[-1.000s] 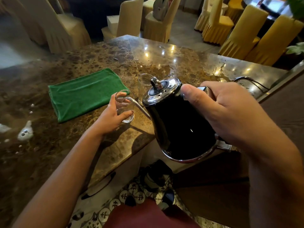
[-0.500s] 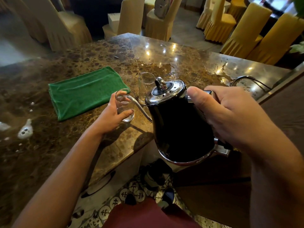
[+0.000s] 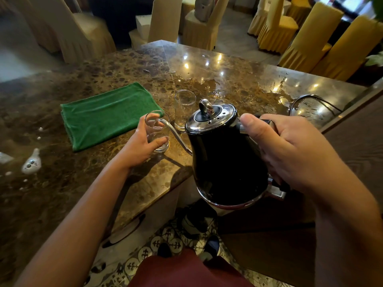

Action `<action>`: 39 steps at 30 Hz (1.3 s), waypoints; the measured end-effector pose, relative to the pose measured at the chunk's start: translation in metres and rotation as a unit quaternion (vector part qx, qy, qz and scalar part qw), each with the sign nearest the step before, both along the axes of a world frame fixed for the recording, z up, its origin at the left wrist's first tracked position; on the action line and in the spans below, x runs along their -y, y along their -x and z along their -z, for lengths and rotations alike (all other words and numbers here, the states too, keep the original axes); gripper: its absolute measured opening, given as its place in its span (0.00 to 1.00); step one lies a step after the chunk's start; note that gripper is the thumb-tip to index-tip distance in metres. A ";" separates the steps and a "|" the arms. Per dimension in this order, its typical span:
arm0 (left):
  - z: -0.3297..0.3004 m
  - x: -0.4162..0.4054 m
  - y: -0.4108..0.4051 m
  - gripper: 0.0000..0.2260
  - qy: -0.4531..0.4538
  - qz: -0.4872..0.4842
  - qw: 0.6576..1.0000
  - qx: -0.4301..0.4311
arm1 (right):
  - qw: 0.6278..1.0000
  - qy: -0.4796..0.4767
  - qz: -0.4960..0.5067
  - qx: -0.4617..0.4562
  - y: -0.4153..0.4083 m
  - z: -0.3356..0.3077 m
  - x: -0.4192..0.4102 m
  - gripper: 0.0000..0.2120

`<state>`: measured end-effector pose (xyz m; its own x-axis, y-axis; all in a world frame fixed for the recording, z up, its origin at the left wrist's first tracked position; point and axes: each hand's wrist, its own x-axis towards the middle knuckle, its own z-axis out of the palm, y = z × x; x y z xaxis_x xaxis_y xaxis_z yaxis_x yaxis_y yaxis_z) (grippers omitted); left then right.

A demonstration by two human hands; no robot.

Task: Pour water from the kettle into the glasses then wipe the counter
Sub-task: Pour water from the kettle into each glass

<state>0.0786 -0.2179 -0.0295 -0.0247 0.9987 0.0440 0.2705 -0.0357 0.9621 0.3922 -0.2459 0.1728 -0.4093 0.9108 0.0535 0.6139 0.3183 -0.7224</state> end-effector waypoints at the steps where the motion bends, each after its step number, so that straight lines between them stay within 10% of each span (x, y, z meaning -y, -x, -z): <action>1: 0.000 0.000 0.000 0.26 -0.002 0.000 1.000 0.000 | 1.000 0.001 0.002 -0.001 -0.001 0.001 0.000 0.29; 25: -0.002 -0.001 -0.001 0.25 -0.009 0.003 1.000 -0.014 | 0.984 0.098 0.090 -0.119 -0.018 0.038 0.002 0.28; 39: 0.000 -0.001 -0.002 0.25 -0.008 -0.008 1.000 -0.004 | 1.000 -0.008 0.009 0.016 -0.001 0.000 0.003 0.32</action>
